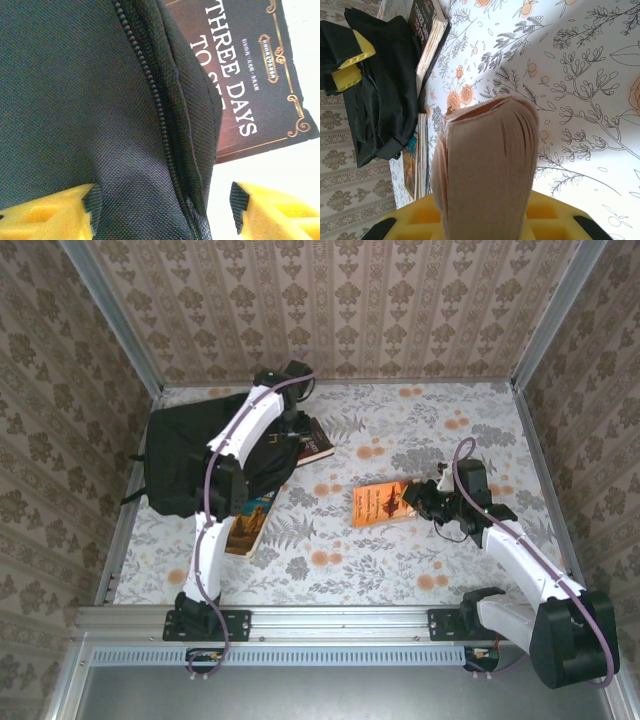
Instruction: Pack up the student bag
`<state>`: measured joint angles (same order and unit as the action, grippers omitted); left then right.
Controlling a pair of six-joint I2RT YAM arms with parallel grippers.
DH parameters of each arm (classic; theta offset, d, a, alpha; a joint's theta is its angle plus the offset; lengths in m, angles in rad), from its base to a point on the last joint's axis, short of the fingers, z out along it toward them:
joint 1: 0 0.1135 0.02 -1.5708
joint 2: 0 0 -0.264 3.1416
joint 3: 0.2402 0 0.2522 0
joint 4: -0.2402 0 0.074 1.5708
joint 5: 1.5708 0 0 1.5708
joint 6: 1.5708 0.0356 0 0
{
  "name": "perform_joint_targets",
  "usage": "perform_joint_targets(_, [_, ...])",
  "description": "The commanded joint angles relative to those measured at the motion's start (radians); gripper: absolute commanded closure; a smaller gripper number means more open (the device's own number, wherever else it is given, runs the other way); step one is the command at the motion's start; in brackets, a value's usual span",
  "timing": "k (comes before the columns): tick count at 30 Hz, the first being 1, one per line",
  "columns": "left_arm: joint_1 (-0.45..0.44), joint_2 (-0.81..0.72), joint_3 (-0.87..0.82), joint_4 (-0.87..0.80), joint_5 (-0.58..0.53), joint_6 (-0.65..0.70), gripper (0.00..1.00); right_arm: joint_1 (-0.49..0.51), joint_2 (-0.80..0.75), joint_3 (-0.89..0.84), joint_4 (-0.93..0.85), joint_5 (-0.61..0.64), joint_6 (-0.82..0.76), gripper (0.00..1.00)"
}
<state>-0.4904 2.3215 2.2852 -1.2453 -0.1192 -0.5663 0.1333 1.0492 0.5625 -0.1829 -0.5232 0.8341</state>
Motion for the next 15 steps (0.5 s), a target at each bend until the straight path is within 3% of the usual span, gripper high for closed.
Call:
perform_joint_targets(1, [0.007,0.01,0.016,-0.041,-0.021,0.022,0.35,-0.004,-0.004,0.005,0.038,-0.026,-0.02,1.0])
perform_joint_targets(5, [0.022,-0.011,-0.011,-0.025,-0.008,0.021,0.54,-0.005,-0.01,-0.002,0.041,-0.025,-0.016,1.0])
perform_joint_targets(10, [0.027,-0.048,-0.047,0.007,0.017,0.031,0.88,-0.004,-0.014,-0.012,0.052,-0.024,-0.01,1.0])
perform_joint_targets(13, [0.027,-0.063,-0.044,0.008,0.021,0.039,0.99,-0.004,-0.015,-0.018,0.059,-0.028,-0.003,1.0])
perform_joint_targets(15, [0.057,-0.077,-0.041,0.002,0.033,0.042,1.0,-0.003,-0.016,-0.016,0.06,-0.03,-0.002,1.0])
